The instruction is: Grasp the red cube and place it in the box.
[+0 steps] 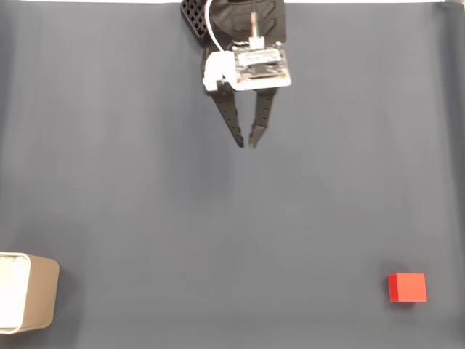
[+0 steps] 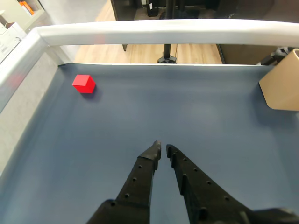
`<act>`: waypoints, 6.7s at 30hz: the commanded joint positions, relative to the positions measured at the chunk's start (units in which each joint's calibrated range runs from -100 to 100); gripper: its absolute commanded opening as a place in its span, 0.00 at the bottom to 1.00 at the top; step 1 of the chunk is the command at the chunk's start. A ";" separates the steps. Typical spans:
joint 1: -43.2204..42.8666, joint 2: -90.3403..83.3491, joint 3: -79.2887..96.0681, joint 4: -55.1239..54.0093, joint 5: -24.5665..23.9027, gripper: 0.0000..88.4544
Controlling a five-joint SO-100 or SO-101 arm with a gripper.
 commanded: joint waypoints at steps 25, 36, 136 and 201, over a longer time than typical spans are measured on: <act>-12.17 44.71 -47.92 -1.11 3.37 0.02; -15.43 60.74 -65.98 -1.11 2.10 0.11; -18.13 113.34 -110.69 -14.22 0.88 0.48; -17.49 103.81 -100.66 -16.11 5.47 0.00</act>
